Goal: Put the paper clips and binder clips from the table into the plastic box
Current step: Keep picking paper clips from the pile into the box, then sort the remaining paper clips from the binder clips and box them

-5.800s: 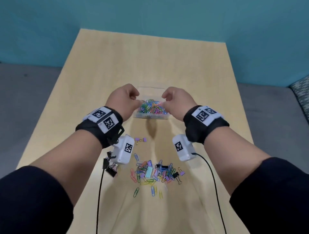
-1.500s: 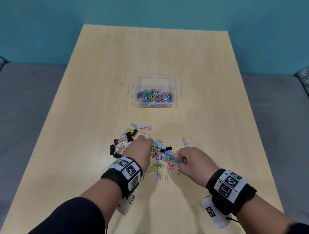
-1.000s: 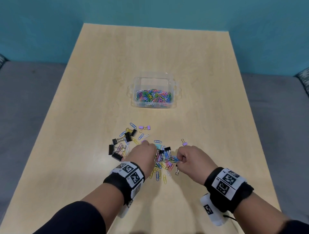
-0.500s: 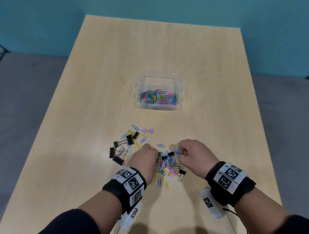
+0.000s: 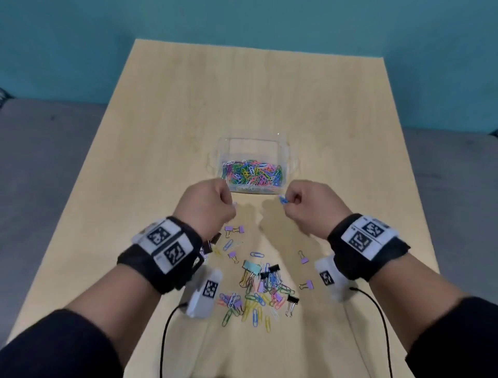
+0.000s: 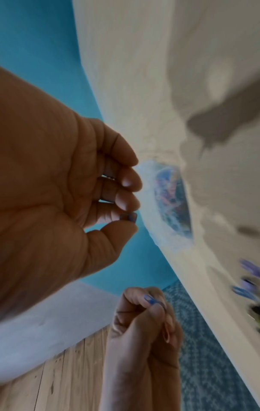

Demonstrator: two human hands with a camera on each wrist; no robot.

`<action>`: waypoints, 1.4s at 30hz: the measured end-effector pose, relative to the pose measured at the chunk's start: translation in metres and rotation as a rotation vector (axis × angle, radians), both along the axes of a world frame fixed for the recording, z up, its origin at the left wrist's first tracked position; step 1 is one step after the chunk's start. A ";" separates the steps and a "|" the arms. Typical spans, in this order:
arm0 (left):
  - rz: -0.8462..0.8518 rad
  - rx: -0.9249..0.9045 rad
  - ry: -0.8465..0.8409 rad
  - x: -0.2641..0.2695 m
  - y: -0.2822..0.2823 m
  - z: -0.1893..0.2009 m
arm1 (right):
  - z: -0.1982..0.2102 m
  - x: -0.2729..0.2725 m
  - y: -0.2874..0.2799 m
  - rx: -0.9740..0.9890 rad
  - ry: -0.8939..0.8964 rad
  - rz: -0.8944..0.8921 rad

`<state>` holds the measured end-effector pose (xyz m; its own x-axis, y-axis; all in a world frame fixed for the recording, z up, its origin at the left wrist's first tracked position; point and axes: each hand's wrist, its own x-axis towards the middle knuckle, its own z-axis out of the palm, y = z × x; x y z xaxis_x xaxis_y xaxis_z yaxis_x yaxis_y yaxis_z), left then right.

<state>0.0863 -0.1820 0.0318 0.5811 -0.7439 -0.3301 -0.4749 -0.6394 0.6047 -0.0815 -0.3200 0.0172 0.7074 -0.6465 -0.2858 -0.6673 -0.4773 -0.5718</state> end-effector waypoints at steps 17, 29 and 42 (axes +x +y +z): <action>0.133 -0.139 0.203 -0.012 0.074 -0.010 | -0.006 -0.055 0.036 -0.004 0.148 0.039; 0.028 0.071 0.036 -0.086 0.158 -0.060 | -0.049 -0.098 0.133 -0.213 0.293 0.095; -0.096 0.086 0.013 -0.113 0.177 -0.064 | -0.053 -0.083 0.137 -0.303 0.342 0.120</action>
<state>-0.0270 -0.0054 -0.0322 0.5035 -0.7647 -0.4022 -0.5289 -0.6409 0.5564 -0.1640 -0.1830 -0.0354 0.6807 -0.6558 -0.3264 -0.7226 -0.6743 -0.1522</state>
